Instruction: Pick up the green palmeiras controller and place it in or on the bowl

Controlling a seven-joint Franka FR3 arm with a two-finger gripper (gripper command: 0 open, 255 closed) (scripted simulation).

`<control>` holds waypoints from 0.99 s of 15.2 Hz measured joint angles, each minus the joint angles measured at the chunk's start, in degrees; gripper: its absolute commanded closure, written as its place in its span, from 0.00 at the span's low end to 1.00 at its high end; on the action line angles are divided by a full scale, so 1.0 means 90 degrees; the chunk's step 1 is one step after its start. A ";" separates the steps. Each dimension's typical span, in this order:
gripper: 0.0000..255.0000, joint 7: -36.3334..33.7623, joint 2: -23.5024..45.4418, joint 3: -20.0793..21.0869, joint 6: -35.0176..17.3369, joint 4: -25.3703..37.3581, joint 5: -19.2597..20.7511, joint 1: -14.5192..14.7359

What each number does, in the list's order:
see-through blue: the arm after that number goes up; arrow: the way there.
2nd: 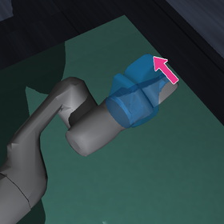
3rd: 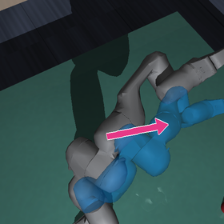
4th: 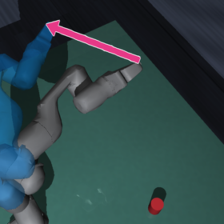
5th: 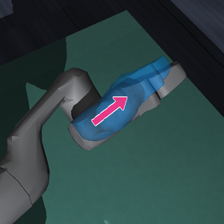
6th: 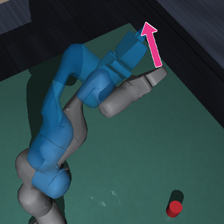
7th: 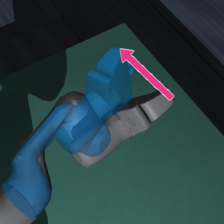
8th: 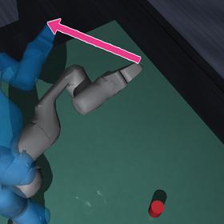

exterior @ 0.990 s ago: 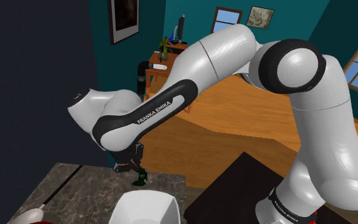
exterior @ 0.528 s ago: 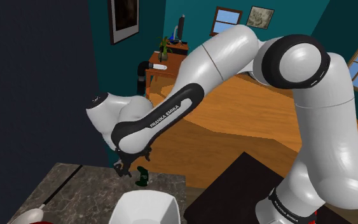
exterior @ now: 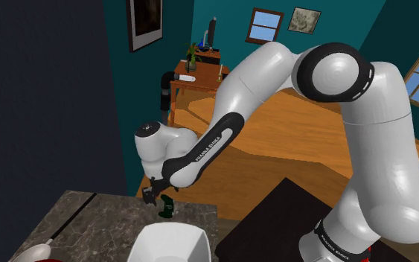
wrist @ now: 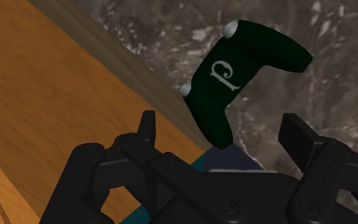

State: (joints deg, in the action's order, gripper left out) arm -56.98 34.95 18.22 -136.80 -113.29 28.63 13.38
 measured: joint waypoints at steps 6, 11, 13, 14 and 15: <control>0.00 -0.0125 0.0332 -0.0166 -0.0333 0.0020 0.0201 0.0053; 0.00 -0.0125 0.0355 -0.0175 -0.0345 0.0035 0.0209 0.0055; 1.00 -0.0125 0.0355 -0.0175 -0.0345 0.0035 0.0209 0.0055; 1.00 -0.0125 0.0354 -0.0176 -0.0345 0.0035 0.0210 0.0054; 1.00 -0.0125 0.0354 -0.0176 -0.0345 0.0035 0.0209 0.0055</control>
State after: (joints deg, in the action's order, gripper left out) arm -58.11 38.14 16.64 -139.90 -112.97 30.52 13.87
